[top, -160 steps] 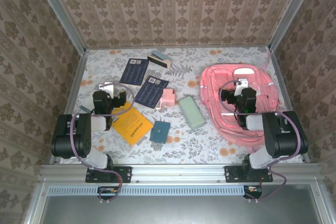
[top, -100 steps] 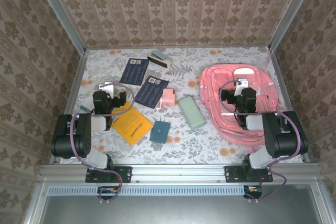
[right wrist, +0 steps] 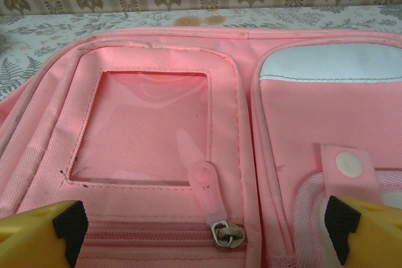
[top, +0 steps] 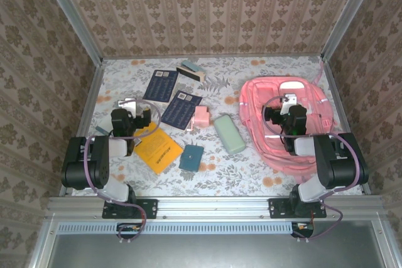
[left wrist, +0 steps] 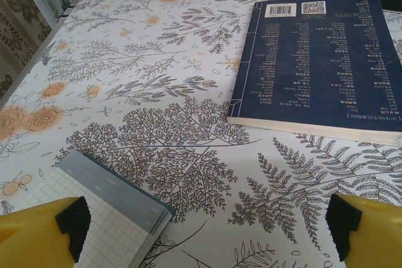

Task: Pack the student bag
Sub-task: Rotate the student bag at the center of the table.

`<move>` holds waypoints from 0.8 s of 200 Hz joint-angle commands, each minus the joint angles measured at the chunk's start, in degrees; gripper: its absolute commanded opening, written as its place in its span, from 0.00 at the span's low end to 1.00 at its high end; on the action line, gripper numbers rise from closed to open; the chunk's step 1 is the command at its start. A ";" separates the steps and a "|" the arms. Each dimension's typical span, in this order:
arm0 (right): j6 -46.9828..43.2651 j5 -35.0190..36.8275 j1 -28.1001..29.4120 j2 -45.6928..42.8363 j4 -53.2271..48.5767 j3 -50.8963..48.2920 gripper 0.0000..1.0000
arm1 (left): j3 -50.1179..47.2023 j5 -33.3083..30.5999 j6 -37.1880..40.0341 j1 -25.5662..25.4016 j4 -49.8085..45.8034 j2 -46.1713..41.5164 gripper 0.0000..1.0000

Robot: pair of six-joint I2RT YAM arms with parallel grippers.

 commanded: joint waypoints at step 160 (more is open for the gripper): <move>2.80 6.84 -0.14 -7.53 -13.38 4.24 1.00 | 15.49 -4.55 -4.03 0.46 -32.49 -12.66 1.00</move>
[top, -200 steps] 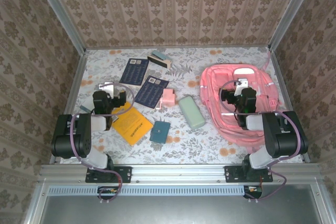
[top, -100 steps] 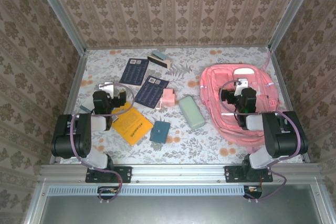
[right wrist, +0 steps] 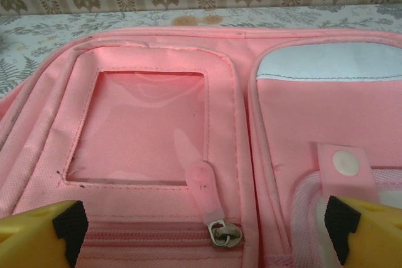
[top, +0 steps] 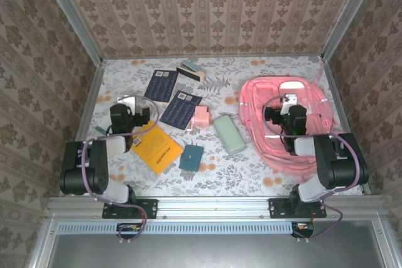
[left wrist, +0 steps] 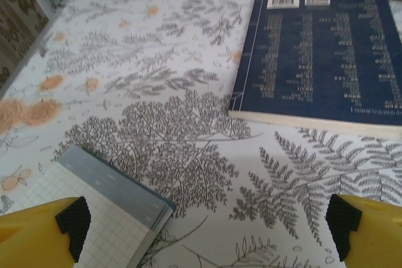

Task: Pack the student bag
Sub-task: Rotate the student bag at the center of the table.

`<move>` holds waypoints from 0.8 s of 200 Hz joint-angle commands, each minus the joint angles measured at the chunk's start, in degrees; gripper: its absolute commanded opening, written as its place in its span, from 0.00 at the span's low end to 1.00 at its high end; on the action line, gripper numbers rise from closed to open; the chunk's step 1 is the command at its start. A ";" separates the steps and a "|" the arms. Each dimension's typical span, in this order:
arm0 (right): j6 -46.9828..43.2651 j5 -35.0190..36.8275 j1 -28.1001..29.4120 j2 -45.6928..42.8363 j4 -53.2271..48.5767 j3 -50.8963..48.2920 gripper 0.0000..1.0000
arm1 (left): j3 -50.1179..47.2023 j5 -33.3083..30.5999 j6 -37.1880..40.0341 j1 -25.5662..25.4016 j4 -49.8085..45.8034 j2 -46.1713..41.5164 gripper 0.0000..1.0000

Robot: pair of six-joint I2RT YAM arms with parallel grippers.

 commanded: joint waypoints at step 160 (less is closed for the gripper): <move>35.87 9.53 -0.95 -27.56 -84.22 20.43 1.00 | 30.15 9.84 -25.32 0.43 -56.50 -13.85 1.00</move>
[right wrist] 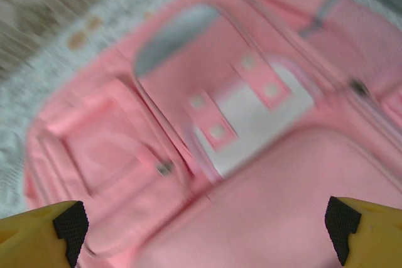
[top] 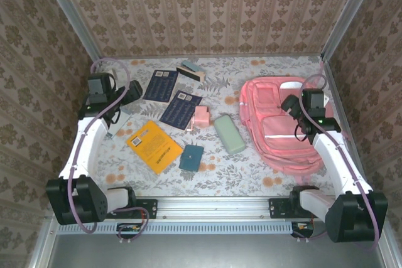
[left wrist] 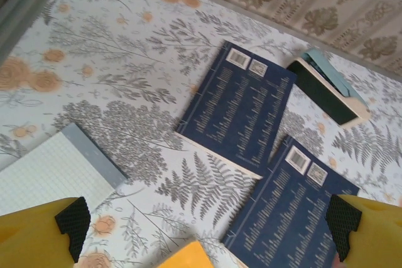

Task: Pack the student bag
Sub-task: Rotate the student bag at the center of the table.

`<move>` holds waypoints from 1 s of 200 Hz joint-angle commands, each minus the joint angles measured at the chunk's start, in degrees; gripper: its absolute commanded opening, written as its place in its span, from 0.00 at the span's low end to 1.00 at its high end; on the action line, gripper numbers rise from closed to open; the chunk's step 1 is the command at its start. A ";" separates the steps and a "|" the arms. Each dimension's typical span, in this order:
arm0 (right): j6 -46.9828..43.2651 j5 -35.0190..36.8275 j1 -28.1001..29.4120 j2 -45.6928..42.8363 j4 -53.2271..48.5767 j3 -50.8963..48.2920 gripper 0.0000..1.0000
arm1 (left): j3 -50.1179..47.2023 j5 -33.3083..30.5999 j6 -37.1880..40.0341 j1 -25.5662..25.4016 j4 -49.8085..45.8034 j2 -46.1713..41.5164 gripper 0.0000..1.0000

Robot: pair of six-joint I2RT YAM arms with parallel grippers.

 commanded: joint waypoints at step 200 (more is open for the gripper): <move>0.13 -13.73 36.75 39.70 1.25 31.05 1.00 | -0.57 1.13 -3.02 -16.28 -4.64 -1.91 1.00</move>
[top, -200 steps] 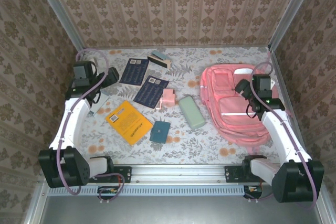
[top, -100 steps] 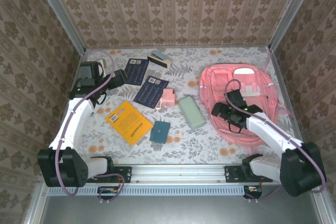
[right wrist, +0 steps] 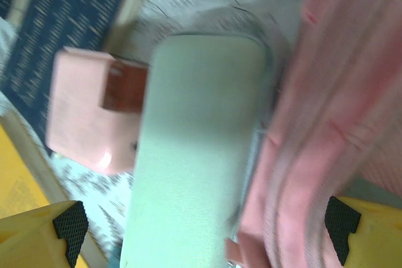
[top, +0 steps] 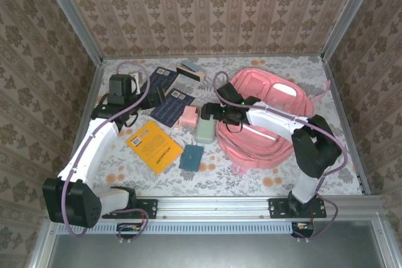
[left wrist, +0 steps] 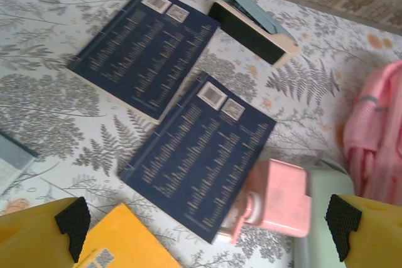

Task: Pack the student bag
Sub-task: Rotate the student bag at the center of the table.

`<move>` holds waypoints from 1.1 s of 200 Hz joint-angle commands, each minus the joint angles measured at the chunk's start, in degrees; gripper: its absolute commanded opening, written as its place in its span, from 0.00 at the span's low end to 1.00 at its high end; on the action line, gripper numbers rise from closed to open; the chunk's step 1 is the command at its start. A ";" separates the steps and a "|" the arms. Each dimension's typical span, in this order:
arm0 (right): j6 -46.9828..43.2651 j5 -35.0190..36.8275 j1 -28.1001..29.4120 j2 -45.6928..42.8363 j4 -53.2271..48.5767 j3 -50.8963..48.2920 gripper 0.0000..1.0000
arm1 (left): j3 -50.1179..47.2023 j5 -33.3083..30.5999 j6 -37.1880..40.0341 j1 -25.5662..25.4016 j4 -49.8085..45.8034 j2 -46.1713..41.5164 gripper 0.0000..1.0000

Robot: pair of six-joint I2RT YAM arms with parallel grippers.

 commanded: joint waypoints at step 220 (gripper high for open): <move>-13.57 -7.36 5.80 -2.84 4.45 -8.59 1.00 | 5.40 -6.29 -1.13 -9.03 -7.71 0.62 1.00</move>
